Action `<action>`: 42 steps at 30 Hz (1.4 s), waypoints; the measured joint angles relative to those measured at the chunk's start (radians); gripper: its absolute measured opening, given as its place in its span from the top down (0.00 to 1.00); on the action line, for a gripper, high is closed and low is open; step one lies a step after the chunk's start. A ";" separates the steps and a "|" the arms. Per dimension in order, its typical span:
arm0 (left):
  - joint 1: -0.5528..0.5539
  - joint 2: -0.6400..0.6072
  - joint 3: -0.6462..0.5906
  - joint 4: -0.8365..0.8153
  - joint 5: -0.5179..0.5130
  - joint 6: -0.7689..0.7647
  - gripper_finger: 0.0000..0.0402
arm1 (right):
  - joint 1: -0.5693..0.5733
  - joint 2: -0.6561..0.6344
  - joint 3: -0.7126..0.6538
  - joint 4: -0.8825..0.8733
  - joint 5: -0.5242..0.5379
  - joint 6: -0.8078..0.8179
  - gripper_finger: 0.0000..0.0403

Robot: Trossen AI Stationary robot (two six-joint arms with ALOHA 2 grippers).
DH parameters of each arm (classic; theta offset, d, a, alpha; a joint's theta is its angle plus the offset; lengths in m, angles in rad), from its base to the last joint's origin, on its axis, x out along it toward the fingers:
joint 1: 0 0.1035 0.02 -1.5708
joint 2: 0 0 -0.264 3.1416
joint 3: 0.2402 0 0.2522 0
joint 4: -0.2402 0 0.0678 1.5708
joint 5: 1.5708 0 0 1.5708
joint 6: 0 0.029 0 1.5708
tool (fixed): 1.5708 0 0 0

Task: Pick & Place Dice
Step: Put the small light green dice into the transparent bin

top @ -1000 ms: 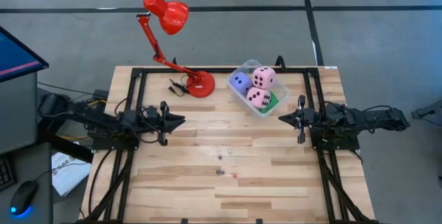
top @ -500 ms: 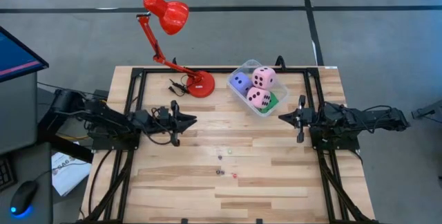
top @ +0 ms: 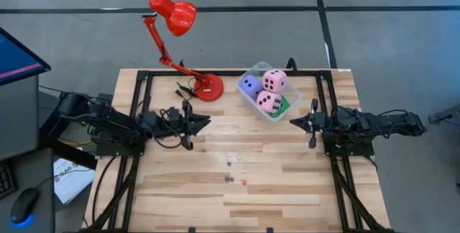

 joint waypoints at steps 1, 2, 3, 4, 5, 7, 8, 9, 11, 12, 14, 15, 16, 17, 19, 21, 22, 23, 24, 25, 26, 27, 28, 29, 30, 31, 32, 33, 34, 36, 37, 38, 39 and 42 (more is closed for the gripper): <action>0.000 -0.007 0.002 0.004 0.000 0.000 0.87 | 0.000 0.000 0.000 0.000 0.000 0.000 1.00; 0.000 -0.018 0.002 0.003 0.000 0.000 0.87 | 0.000 0.000 0.000 0.000 0.000 0.000 1.00; 0.000 -0.029 0.002 0.002 0.000 0.000 0.87 | 0.000 0.000 0.000 0.000 0.000 0.000 1.00; 0.000 -0.040 0.002 0.001 0.000 0.000 0.87 | 0.000 0.000 0.000 0.000 0.000 0.000 1.00; 0.000 -0.051 0.002 0.002 0.000 0.000 0.87 | 0.000 0.000 0.000 0.000 0.000 0.000 1.00; 0.007 -0.077 0.002 0.000 0.000 0.013 0.87 | 0.000 0.000 0.000 0.000 0.000 0.000 1.00; 0.011 -0.092 0.002 0.000 0.000 0.025 0.87 | 0.000 0.000 0.000 0.000 0.000 0.000 1.00; 0.014 -0.106 0.002 0.002 0.000 0.027 0.87 | 0.000 0.000 0.000 0.000 0.000 0.000 1.00; 0.024 -0.126 0.002 0.000 0.000 0.027 0.87 | 0.000 0.000 0.000 0.000 0.000 0.000 1.00; 0.025 -0.134 0.002 -0.004 -0.001 0.022 0.87 | 0.000 0.000 0.000 0.000 0.000 0.000 1.00; 0.021 -0.131 0.002 -0.004 -0.001 0.004 0.87 | 0.000 0.000 0.000 0.000 0.000 0.000 1.00; 0.015 -0.123 0.002 -0.009 -0.001 0.001 0.87 | 0.000 0.000 0.000 0.000 0.000 0.000 1.00; 0.007 -0.113 0.002 -0.024 -0.001 0.000 0.87 | 0.000 0.000 0.000 0.000 0.000 0.000 1.00; -0.003 -0.098 0.005 -0.047 0.000 0.000 0.87 | 0.000 0.000 0.000 0.000 0.000 0.000 1.00; -0.020 -0.064 0.022 -0.115 0.000 0.000 0.87 | 0.000 0.000 0.000 0.000 0.000 0.000 1.00; -0.028 -0.030 0.050 -0.184 0.000 -0.001 0.87 | 0.000 0.000 0.000 0.000 0.000 0.000 1.00; -0.028 -0.017 0.065 -0.225 0.000 -0.001 0.87 | 0.000 0.000 0.000 0.000 0.000 0.000 1.00; -0.027 -0.008 0.082 -0.270 -0.002 -0.001 0.87 | 0.000 0.000 0.000 0.000 0.000 0.000 1.00; -0.024 -0.004 0.101 -0.324 -0.013 -0.001 0.87 | 0.000 0.000 0.000 0.000 0.000 0.000 1.00; -0.023 -0.002 0.124 -0.388 -0.033 -0.004 0.87 | 0.000 0.000 0.000 0.000 0.000 0.000 1.00; -0.023 0.001 0.152 -0.456 -0.057 -0.006 0.87 | 0.000 0.000 0.000 0.000 0.000 0.000 1.00; -0.023 0.001 0.177 -0.527 -0.079 -0.007 0.87 | 0.000 0.000 0.000 0.000 0.000 0.000 1.00; -0.023 0.001 0.206 -0.603 -0.098 -0.008 0.87 | 0.000 0.000 0.000 0.000 0.000 0.000 1.00; -0.023 0.001 0.235 -0.671 -0.106 -0.011 0.87 | 0.000 0.000 0.000 0.000 0.000 0.000 1.00; -0.023 0.001 0.261 -0.727 -0.108 -0.022 0.87 | 0.000 0.000 0.000 0.000 0.000 0.000 1.00; -0.023 0.001 0.286 -0.769 -0.108 -0.026 0.87 | 0.000 0.000 0.000 0.000 0.000 0.000 1.00; -0.023 0.001 0.303 -0.798 -0.108 -0.027 0.87 | 0.000 0.000 0.000 0.000 0.000 0.000 1.00; -0.026 0.001 0.314 -0.807 -0.108 -0.027 0.87 | 0.000 0.000 0.000 0.000 0.000 0.000 1.00; -0.029 0.001 0.321 -0.809 -0.108 -0.027 0.87 | 0.000 0.000 0.000 0.000 0.000 0.000 1.00; -0.032 0.001 0.330 -0.807 -0.108 -0.026 0.87 | 0.000 0.000 0.000 0.000 0.000 0.000 1.00; -0.032 0.000 0.330 -0.805 -0.108 -0.026 0.87 | 0.000 0.000 0.000 0.000 0.000 0.000 1.00; -0.032 -0.002 0.330 -0.808 -0.108 -0.026 0.87 | 0.000 0.000 0.000 0.000 0.000 0.000 1.00; -0.032 -0.003 0.330 -0.809 -0.108 -0.026 0.87 | 0.000 0.000 0.000 -0.001 0.000 0.000 1.00; -0.032 -0.004 0.330 -0.807 -0.108 -0.025 0.87 | 0.000 0.000 0.000 -0.018 0.000 0.000 1.00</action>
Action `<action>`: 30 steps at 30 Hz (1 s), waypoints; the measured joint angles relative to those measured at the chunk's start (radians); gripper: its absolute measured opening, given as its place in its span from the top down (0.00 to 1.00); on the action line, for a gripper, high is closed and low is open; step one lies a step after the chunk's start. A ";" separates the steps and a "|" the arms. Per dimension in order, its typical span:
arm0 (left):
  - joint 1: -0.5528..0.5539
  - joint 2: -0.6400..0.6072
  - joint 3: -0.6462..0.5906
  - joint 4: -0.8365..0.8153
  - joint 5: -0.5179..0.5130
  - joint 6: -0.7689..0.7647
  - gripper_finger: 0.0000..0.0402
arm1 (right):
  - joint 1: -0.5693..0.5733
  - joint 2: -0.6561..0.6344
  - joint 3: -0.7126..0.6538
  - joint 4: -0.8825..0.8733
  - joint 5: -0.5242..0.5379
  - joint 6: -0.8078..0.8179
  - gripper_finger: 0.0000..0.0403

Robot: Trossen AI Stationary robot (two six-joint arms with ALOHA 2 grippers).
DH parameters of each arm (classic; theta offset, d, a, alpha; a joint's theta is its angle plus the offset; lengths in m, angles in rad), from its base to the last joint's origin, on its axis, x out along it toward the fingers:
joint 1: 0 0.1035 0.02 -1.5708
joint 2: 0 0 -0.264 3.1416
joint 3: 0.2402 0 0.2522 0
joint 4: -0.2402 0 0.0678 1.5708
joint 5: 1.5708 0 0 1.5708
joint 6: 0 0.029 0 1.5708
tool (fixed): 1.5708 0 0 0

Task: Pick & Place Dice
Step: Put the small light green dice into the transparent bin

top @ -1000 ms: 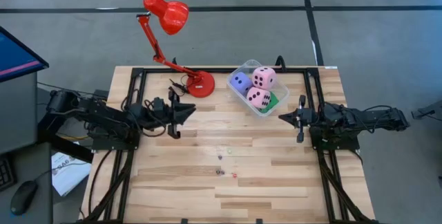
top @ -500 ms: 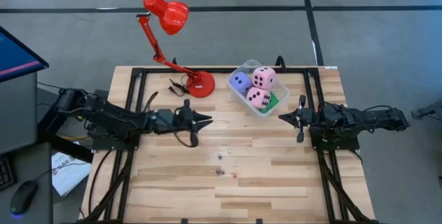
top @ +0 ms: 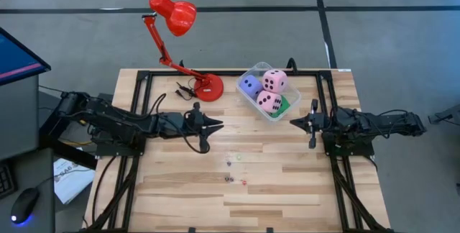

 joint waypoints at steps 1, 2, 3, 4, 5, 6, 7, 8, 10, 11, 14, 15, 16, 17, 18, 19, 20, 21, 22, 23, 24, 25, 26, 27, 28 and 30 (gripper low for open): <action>0.000 0.000 0.000 -0.001 0.000 0.000 0.87 | 0.000 0.000 0.000 -0.005 0.000 0.000 1.00; 0.000 0.000 0.000 0.000 0.000 0.000 0.87 | 0.000 0.000 0.000 -0.005 0.000 0.000 1.00; 0.000 0.000 0.000 0.001 0.000 0.000 0.87 | 0.000 0.000 0.000 -0.005 0.000 0.000 1.00; 0.000 0.000 0.000 0.000 0.000 0.000 0.87 | 0.000 0.000 0.000 -0.005 0.000 0.000 1.00; 0.000 0.000 0.000 0.000 0.000 0.000 0.87 | 0.000 0.000 0.000 -0.005 0.000 0.000 1.00; 0.000 0.000 0.000 0.000 0.000 0.000 0.87 | 0.000 0.000 0.000 -0.005 0.000 0.000 1.00; 0.000 0.000 0.000 0.000 0.000 0.000 0.87 | 0.000 0.000 0.000 -0.005 0.000 0.000 1.00; 0.000 0.000 0.000 0.000 -0.001 0.001 0.87 | 0.000 0.000 0.000 -0.005 0.000 0.000 1.00; 0.000 0.000 0.000 0.000 0.000 0.001 0.87 | 0.000 0.000 0.000 -0.005 0.000 0.000 1.00; 0.000 0.000 0.000 0.000 -0.001 0.001 0.87 | 0.000 0.000 0.000 -0.005 0.000 0.000 1.00; 0.002 0.000 0.000 0.000 -0.001 0.001 0.87 | 0.000 0.000 0.000 -0.005 0.000 0.000 1.00; 0.004 0.000 0.000 0.000 -0.001 0.001 0.87 | 0.000 0.000 0.000 -0.005 0.000 0.000 1.00; 0.006 0.000 0.000 0.000 -0.001 0.001 0.87 | 0.000 0.000 0.000 -0.005 0.000 0.000 1.00; 0.006 0.000 0.000 0.000 -0.001 0.001 0.87 | 0.000 0.000 0.000 -0.005 0.000 0.000 1.00; 0.006 0.000 0.000 0.000 -0.001 0.001 0.87 | 0.000 0.000 0.000 -0.005 0.000 0.000 1.00; 0.006 0.000 0.000 -0.002 0.000 0.002 0.86 | 0.000 0.000 0.000 -0.005 0.000 0.000 1.00; 0.006 0.000 0.000 -0.005 0.005 0.009 0.86 | 0.000 0.000 0.000 -0.005 0.000 0.000 1.00; 0.006 0.002 0.000 -0.006 0.015 0.026 0.84 | 0.000 0.000 0.000 -0.005 0.000 0.000 1.00; 0.005 0.004 -0.001 -0.008 0.026 0.045 0.83 | 0.000 0.000 0.000 -0.005 0.000 0.000 1.00; 0.002 0.004 -0.001 -0.009 0.031 0.061 0.81 | 0.000 0.000 0.000 -0.005 0.000 0.000 1.00; -0.001 0.004 -0.001 -0.009 0.034 0.077 0.79 | 0.000 0.000 0.000 -0.005 0.000 0.000 1.00; -0.001 0.004 -0.001 -0.009 0.036 0.089 0.77 | 0.000 0.000 0.000 -0.005 0.000 0.000 1.00; -0.001 0.004 -0.001 -0.009 0.036 0.102 0.75 | 0.000 0.000 0.000 -0.005 0.000 0.000 1.00; -0.001 0.004 -0.001 -0.009 0.036 0.105 0.72 | 0.000 0.000 0.000 -0.005 0.000 0.000 1.00; -0.001 0.004 -0.001 -0.008 0.036 0.106 0.69 | 0.000 0.000 0.000 -0.005 0.000 0.000 1.00; 0.001 0.004 -0.001 -0.009 0.035 0.107 0.63 | 0.000 0.000 0.000 -0.005 0.000 0.000 1.00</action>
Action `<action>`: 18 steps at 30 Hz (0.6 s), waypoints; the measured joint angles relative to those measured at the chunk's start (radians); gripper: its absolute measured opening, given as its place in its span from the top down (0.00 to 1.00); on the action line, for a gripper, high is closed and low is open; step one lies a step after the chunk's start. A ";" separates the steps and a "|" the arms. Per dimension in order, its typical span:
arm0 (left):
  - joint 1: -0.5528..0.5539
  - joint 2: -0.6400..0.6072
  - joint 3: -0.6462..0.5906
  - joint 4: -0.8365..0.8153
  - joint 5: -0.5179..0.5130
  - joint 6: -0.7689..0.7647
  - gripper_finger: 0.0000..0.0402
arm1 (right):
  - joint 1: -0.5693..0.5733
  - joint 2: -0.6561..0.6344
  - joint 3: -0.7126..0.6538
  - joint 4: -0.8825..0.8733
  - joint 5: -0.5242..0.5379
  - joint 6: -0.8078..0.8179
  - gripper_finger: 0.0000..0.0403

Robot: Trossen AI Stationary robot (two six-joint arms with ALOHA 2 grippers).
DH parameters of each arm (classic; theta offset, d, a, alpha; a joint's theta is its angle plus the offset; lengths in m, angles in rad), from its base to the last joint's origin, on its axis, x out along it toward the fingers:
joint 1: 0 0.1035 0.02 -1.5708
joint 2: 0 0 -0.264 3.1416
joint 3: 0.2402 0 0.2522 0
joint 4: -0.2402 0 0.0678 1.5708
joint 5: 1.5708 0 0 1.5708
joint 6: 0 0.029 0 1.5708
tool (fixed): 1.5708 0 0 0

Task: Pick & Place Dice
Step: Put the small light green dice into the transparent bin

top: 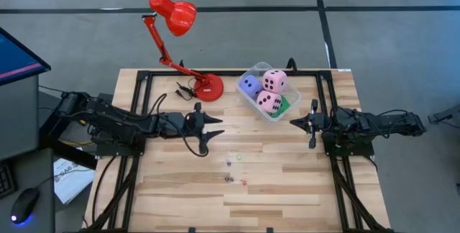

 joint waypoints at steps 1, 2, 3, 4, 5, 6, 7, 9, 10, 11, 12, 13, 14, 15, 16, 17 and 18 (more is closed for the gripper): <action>0.003 0.000 0.000 0.000 0.000 0.000 0.60 | 0.000 0.000 0.000 0.000 0.000 0.000 1.00; 0.007 0.000 0.000 0.000 0.000 0.000 0.57 | 0.000 0.000 0.000 0.000 0.000 0.000 1.00; 0.009 0.000 0.000 0.000 0.000 0.000 0.54 | 0.000 0.000 0.000 0.000 0.000 0.000 1.00; 0.012 0.000 0.000 0.000 0.000 0.000 0.50 | 0.000 0.000 0.000 0.000 0.000 0.000 1.00; 0.016 0.000 0.000 0.000 0.000 0.000 0.47 | 0.000 0.000 0.000 0.000 0.000 0.000 1.00; 0.018 0.000 0.000 0.000 0.000 0.000 0.44 | 0.000 0.000 0.000 0.000 0.000 0.000 1.00; 0.021 0.000 0.000 0.000 0.000 0.000 0.41 | 0.000 0.000 0.000 0.000 0.000 0.000 1.00; 0.028 0.000 0.000 0.000 0.000 0.000 0.35 | 0.000 0.000 0.000 0.000 0.000 0.000 1.00; 0.031 0.000 0.000 0.000 0.000 0.000 0.32 | 0.000 0.000 0.000 0.000 0.000 0.000 1.00; 0.034 0.000 0.000 0.000 0.000 0.000 0.29 | 0.000 0.000 0.000 0.000 0.000 0.000 1.00; 0.037 0.000 0.000 0.000 0.000 0.000 0.26 | 0.000 0.000 0.000 0.000 0.000 0.000 1.00; 0.040 0.000 0.000 0.000 0.000 0.000 0.24 | 0.000 0.000 0.000 0.000 0.000 0.000 1.00; 0.043 0.000 0.000 0.000 0.000 0.000 0.21 | 0.000 0.000 0.000 0.000 0.000 0.000 1.00; 0.046 0.000 0.000 0.000 0.001 0.000 0.19 | 0.000 0.000 0.000 0.000 0.000 0.000 1.00; 0.050 0.000 0.000 0.000 0.000 0.000 0.17 | 0.000 0.000 0.000 0.000 0.000 0.000 1.00; 0.052 0.000 0.000 0.000 0.000 0.000 0.15 | 0.000 0.000 0.000 0.000 0.000 0.000 1.00; 0.054 0.000 0.000 0.000 0.001 0.000 0.13 | 0.000 0.000 0.000 0.000 0.000 0.000 1.00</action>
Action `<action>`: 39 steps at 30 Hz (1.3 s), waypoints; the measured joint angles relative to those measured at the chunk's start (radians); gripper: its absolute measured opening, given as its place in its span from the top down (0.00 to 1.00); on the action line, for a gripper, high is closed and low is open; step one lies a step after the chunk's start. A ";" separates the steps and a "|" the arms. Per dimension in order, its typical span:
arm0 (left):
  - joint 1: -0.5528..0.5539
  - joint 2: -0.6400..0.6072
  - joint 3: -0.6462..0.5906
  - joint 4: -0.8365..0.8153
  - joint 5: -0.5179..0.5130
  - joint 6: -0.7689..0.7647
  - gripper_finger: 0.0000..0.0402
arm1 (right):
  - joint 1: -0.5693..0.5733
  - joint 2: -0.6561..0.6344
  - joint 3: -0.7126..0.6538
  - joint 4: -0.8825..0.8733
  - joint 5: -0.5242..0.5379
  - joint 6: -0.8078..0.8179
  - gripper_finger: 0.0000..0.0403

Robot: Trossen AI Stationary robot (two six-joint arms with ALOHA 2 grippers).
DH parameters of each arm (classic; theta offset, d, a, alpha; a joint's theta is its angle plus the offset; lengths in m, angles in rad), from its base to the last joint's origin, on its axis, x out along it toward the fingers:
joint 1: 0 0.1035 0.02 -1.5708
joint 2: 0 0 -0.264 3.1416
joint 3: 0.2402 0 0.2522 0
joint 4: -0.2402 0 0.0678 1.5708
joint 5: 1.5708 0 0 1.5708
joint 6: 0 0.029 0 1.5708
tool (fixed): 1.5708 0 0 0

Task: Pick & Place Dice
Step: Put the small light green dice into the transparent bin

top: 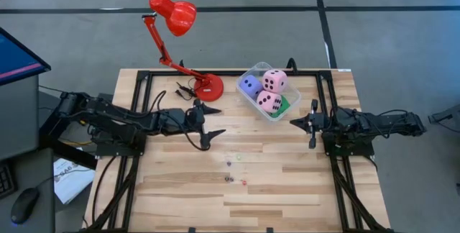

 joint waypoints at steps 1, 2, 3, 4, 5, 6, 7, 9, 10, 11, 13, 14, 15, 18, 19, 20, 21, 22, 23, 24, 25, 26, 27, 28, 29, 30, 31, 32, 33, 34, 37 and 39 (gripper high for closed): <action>0.001 0.000 0.000 0.000 0.000 0.000 0.12 | 0.000 0.000 0.000 0.000 0.000 0.000 1.00; 0.001 0.000 0.000 0.000 0.000 0.000 0.10 | 0.000 0.000 0.000 0.000 0.000 0.000 1.00; 0.001 0.000 0.000 0.000 0.000 0.000 0.09 | 0.000 0.000 0.000 0.000 0.000 0.000 1.00; 0.001 0.000 0.000 0.000 0.000 0.000 0.08 | 0.000 0.000 0.000 0.000 0.000 0.000 1.00; 0.001 0.000 0.000 0.000 0.000 -0.001 0.08 | 0.000 0.000 0.000 0.000 0.000 0.000 1.00; 0.000 0.000 0.000 0.000 0.001 -0.007 0.07 | 0.000 0.000 0.000 0.000 0.000 0.000 1.00; -0.003 0.000 0.000 0.000 0.006 -0.016 0.07 | 0.000 0.000 0.000 0.000 0.000 0.000 1.00; -0.009 0.008 0.000 0.005 0.029 -0.034 0.08 | 0.000 0.000 0.000 0.000 0.000 0.000 1.00; -0.015 0.017 0.000 0.009 0.041 -0.045 0.08 | 0.000 0.000 0.000 0.000 0.000 0.000 1.00; -0.024 0.028 0.000 0.002 0.048 -0.053 0.09 | 0.000 0.000 0.000 0.000 0.000 0.000 1.00; -0.043 0.066 0.000 0.018 0.052 -0.056 0.10 | 0.000 0.000 0.000 0.000 0.000 0.000 1.00; -0.052 0.090 0.000 0.027 0.052 -0.056 0.10 | 0.000 0.000 0.000 0.000 0.000 0.000 1.00; -0.059 0.115 0.000 0.040 0.052 -0.056 0.11 | 0.000 0.000 0.000 0.000 0.000 0.000 1.00; -0.079 0.199 0.000 0.115 0.052 -0.055 0.11 | 0.000 0.000 0.000 0.000 0.000 0.000 1.00; -0.083 0.225 0.000 0.137 0.052 -0.055 0.11 | 0.000 0.000 0.000 0.000 0.000 0.000 1.00; -0.087 0.252 0.000 0.166 0.052 -0.055 0.11 | 0.000 0.000 0.000 0.000 0.000 0.000 1.00; -0.090 0.276 0.000 0.189 0.052 -0.055 0.11 | 0.000 0.000 0.000 0.000 0.000 0.000 1.00; -0.092 0.298 0.000 0.209 0.052 -0.056 0.11 | 0.000 0.000 0.000 0.000 0.000 0.000 1.00; -0.094 0.319 0.000 0.230 0.052 -0.056 0.10 | 0.000 0.000 0.000 0.000 0.000 0.000 1.00; -0.096 0.339 0.000 0.247 0.051 -0.056 0.10 | 0.000 0.000 0.000 0.000 0.000 0.000 1.00; -0.098 0.358 0.000 0.268 0.051 -0.056 0.10 | 0.000 0.000 0.000 0.000 0.000 0.000 1.00; -0.101 0.375 0.000 0.284 0.051 -0.056 0.10 | 0.000 0.000 0.000 0.000 0.000 0.000 1.00; -0.103 0.390 0.001 0.292 0.051 -0.056 0.10 | 0.000 0.000 0.000 0.000 0.000 0.000 1.00; -0.105 0.405 0.011 0.292 0.051 -0.056 0.11 | 0.000 0.000 0.000 0.000 0.000 0.000 1.00; -0.107 0.419 0.025 0.291 0.051 -0.056 0.11 | 0.000 0.000 0.000 0.000 0.000 0.000 1.00; -0.109 0.434 0.041 0.291 0.051 -0.056 0.11 | 0.000 0.000 0.000 0.000 0.000 0.000 1.00; -0.111 0.450 0.062 0.289 0.051 -0.056 0.11 | 0.000 0.000 0.000 0.000 0.000 0.000 1.00; -0.113 0.465 0.083 0.283 0.051 -0.056 0.11 | 0.000 0.000 0.000 0.000 0.000 0.000 1.00; -0.114 0.480 0.108 0.263 0.051 -0.056 0.11 | 0.000 0.000 0.000 0.000 0.000 0.000 1.00; -0.114 0.495 0.137 0.230 0.059 -0.056 0.11 | 0.000 0.000 0.000 0.000 0.000 0.000 1.00; -0.114 0.531 0.209 0.066 0.102 -0.056 0.11 | 0.000 0.000 0.000 0.000 0.000 0.000 1.00; -0.114 0.551 0.245 -0.038 0.116 -0.056 0.12 | 0.000 0.000 0.000 0.000 0.000 0.000 1.00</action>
